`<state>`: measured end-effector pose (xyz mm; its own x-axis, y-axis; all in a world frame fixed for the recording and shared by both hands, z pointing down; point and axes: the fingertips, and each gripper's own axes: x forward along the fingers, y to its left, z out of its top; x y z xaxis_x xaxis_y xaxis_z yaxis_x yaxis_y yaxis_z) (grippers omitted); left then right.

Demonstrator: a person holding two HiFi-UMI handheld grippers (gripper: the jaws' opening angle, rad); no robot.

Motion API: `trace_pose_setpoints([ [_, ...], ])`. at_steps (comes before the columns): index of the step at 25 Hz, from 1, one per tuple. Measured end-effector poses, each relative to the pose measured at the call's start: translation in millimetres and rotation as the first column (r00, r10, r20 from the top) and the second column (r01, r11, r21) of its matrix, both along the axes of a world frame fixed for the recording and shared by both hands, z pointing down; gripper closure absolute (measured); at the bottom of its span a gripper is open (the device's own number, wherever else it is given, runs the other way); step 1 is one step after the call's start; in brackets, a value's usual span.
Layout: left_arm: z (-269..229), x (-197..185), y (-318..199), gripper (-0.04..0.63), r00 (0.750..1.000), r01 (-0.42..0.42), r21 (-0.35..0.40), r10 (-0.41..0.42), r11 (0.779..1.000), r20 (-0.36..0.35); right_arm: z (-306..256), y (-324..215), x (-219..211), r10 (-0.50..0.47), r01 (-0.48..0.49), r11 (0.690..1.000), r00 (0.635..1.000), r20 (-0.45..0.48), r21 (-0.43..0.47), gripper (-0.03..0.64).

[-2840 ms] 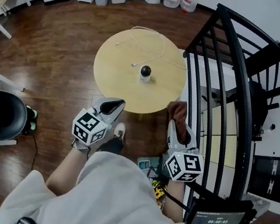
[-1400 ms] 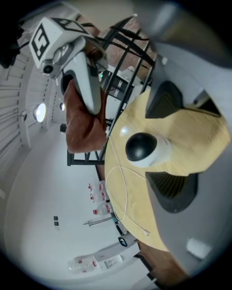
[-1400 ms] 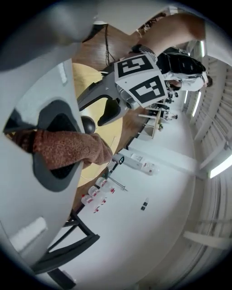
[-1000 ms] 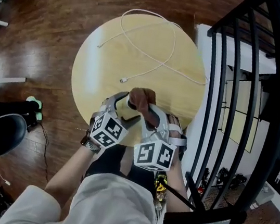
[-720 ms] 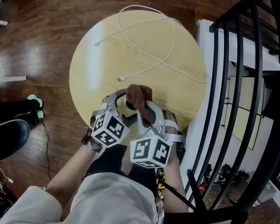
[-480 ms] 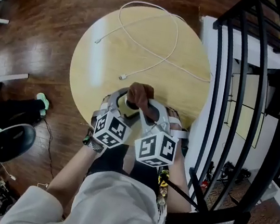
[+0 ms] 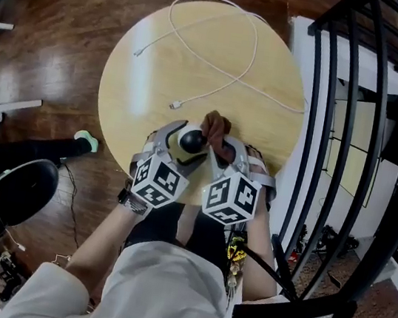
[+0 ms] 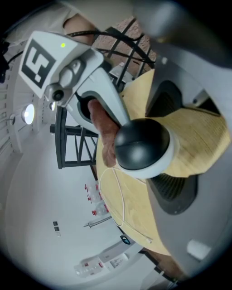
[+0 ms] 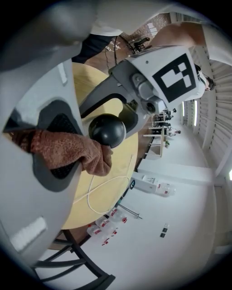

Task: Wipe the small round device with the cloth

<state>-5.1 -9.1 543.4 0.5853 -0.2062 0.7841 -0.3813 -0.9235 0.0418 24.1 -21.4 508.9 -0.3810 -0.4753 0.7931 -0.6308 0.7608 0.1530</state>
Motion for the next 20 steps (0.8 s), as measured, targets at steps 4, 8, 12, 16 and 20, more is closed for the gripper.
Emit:
trace_pose_setpoints([
  [4,-2,0,1,0.221,1.000,0.004,-0.003,-0.004,1.000,0.001,14,6,0,-0.037,0.036,0.999,0.998,-0.047,-0.033,0.551],
  [8,-4,-3,1,0.221,1.000,-0.001,0.007,0.001,1.000,0.008,21,7,-4,-0.057,0.054,0.998,0.997,-0.053,-0.045,0.551],
  [12,-5,-1,-2,0.221,1.000,-0.002,0.001,0.002,1.000,0.009,37,6,-1,-0.097,0.092,0.994,0.992,-0.083,-0.066,0.551],
  [16,-7,0,-3,0.221,1.000,-0.003,-0.002,0.003,1.000,0.008,42,4,-1,-0.114,0.109,0.991,0.992,-0.058,-0.081,0.551],
  [20,-4,-2,-2,0.221,1.000,0.007,-0.025,-0.007,1.000,0.017,40,1,0,-0.081,0.082,0.992,0.997,0.017,-0.093,0.551],
])
